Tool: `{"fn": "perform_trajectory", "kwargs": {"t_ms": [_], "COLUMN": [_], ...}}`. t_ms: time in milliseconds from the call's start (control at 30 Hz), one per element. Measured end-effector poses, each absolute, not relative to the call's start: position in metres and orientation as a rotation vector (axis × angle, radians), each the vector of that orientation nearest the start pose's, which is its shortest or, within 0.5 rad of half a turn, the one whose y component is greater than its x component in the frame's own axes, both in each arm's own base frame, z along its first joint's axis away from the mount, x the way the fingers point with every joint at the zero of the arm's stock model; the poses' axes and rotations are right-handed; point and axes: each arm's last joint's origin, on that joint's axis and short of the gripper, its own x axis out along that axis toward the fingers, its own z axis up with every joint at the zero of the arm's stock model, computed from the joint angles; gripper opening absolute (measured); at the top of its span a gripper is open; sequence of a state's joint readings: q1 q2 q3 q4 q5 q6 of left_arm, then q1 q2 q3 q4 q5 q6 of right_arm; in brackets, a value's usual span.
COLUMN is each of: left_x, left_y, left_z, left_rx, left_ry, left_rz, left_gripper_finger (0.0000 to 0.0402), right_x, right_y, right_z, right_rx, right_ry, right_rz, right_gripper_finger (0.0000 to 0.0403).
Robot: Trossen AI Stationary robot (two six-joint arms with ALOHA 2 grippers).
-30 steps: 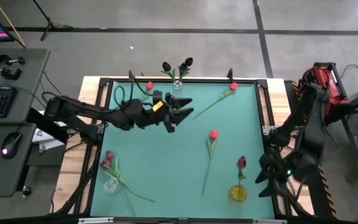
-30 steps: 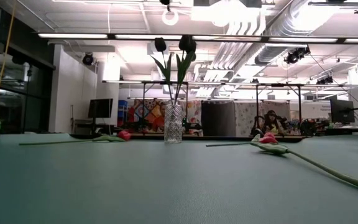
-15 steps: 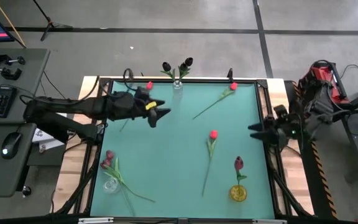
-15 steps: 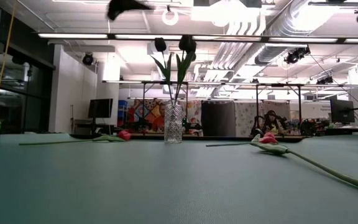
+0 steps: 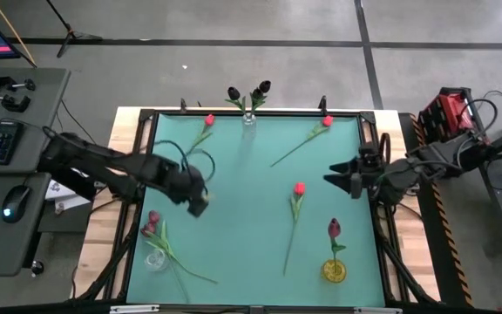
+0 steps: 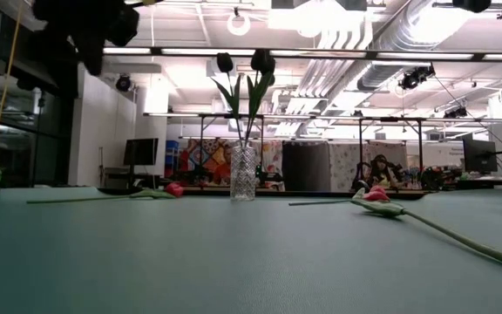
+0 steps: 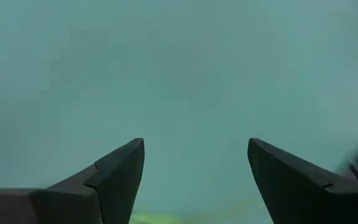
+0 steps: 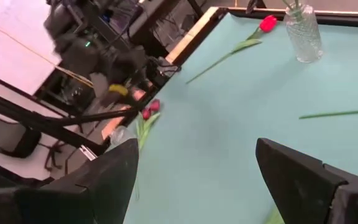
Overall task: Sort flowers into vase by color
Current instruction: Put the right dark red tulip into the yellow vase
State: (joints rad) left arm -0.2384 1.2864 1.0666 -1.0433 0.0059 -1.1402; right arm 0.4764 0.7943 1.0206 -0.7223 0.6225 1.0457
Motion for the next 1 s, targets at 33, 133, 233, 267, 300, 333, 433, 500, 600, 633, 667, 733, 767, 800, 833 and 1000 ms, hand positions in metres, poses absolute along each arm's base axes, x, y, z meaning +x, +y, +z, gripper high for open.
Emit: {"fn": "perform_trajectory", "kwargs": {"t_ms": [33, 133, 233, 267, 300, 333, 433, 500, 600, 633, 667, 733, 767, 800, 833, 1000], "left_x": [0.226, 0.237, 0.245, 0.247, 0.248, 0.249, 0.250, 0.250, 0.249, 0.248, 0.246, 0.243, 0.241, 0.240, 0.239, 0.235], "left_y": [-0.064, -0.098, -0.134, -0.145, -0.156, -0.166, -0.197, -0.218, -0.248, -0.257, -0.266, -0.282, -0.288, -0.293, -0.296, -0.296], "left_z": [0.266, 0.255, 0.253, 0.253, 0.253, 0.254, 0.255, 0.250, 0.237, 0.233, 0.228, 0.220, 0.215, 0.212, 0.208, 0.191], "left_rx": [-0.848, -0.912, -0.995, -1.020, -1.050, -1.076, -1.175, -1.214, -1.258, -1.275, -1.286, -1.302, -1.295, -1.286, -1.270, -1.176], "left_ry": [1.235, 1.297, 1.279, 1.269, 1.250, 1.227, 1.153, 1.147, 1.169, 1.182, 1.195, 1.232, 1.261, 1.293, 1.314, 1.338], "left_rz": [0.472, 0.409, 0.442, 0.478, 0.519, 0.554, 0.660, 0.710, 0.781, 0.802, 0.821, 0.860, 0.868, 0.882, 0.906, 1.035], "left_gripper_finger": [0.0275, 0.0271, 0.0263, 0.0260, 0.0256, 0.0252, 0.0242, 0.0238, 0.0234, 0.0233, 0.0232, 0.0232, 0.0232, 0.0232, 0.0232, 0.0232], "right_x": [0.134, 0.135, 0.135, 0.135, 0.135, 0.135, 0.135, 0.135, 0.133, 0.133, 0.132, 0.131, 0.131, 0.131, 0.131, 0.131], "right_y": [0.049, 0.046, 0.045, 0.045, 0.045, 0.045, 0.045, 0.045, 0.045, 0.045, 0.045, 0.045, 0.045, 0.045, 0.045, 0.045], "right_z": [0.361, 0.361, 0.361, 0.361, 0.361, 0.361, 0.360, 0.359, 0.356, 0.355, 0.354, 0.352, 0.352, 0.352, 0.351, 0.351], "right_rx": [0.770, 0.774, 0.776, 0.774, 0.767, 0.759, 0.745, 0.733, 0.720, 0.719, 0.718, 0.717, 0.715, 0.713, 0.712, 0.711], "right_ry": [0.308, 0.312, 0.309, 0.310, 0.313, 0.315, 0.334, 0.353, 0.391, 0.404, 0.420, 0.442, 0.451, 0.456, 0.458, 0.461], "right_rz": [-0.345, -0.352, -0.358, -0.357, -0.354, -0.353, -0.339, -0.337, -0.334, -0.333, -0.330, -0.327, -0.325, -0.325, -0.325, -0.326], "right_gripper_finger": [0.0311, 0.0311, 0.0311, 0.0311, 0.0311, 0.0311, 0.0311, 0.0311, 0.0311, 0.0311, 0.0311, 0.0311, 0.0311, 0.0311, 0.0311, 0.0311]}}
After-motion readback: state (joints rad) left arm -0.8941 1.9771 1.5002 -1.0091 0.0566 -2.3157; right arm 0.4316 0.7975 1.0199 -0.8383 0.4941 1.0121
